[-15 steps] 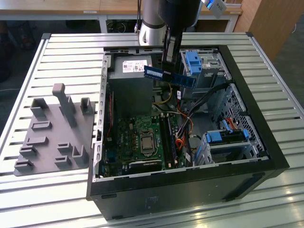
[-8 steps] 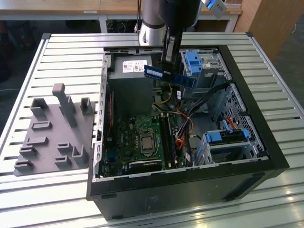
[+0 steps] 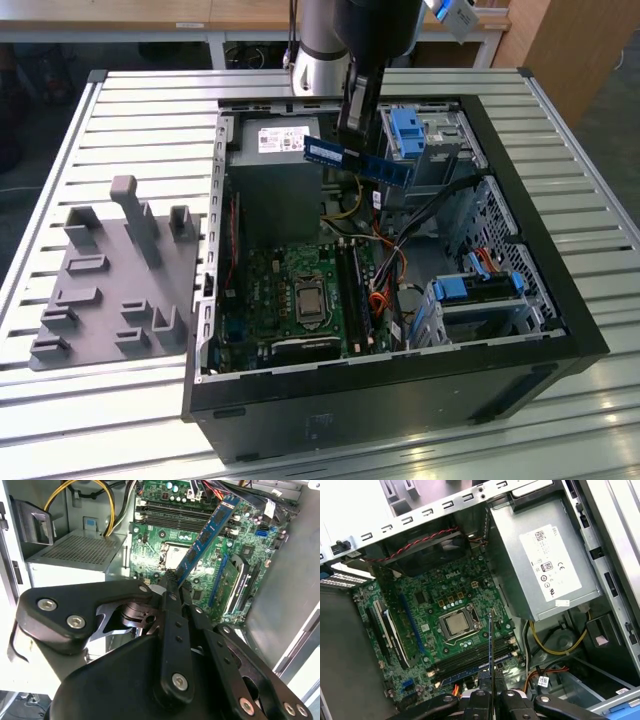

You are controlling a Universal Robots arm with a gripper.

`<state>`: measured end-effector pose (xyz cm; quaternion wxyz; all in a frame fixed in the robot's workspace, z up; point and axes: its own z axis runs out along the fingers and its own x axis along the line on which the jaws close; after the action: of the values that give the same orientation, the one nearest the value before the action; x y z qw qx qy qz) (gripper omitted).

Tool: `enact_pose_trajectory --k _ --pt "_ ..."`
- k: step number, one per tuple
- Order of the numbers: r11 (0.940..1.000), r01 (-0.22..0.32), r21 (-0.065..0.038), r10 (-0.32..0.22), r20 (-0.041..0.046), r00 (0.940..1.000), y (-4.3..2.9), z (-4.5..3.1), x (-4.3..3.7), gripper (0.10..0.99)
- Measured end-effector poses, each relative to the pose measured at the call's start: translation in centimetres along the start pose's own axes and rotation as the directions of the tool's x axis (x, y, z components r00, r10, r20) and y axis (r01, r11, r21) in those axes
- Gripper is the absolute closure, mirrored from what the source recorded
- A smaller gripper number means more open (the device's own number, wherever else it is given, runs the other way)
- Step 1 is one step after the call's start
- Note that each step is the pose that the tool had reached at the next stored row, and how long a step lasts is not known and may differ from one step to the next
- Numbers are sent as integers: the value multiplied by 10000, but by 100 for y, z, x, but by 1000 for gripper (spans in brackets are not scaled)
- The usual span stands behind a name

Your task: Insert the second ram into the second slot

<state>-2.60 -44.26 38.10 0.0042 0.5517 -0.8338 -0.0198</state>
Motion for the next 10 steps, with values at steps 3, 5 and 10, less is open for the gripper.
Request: enact_pose_trajectory --k 3,5,10 --pt "9999 -118 2 118 4 9999 0 0 0 945" --pt "9998 -196 3 196 7 9998 0 0 0 945" --pt "9993 -383 6 383 14 9993 0 0 0 945"
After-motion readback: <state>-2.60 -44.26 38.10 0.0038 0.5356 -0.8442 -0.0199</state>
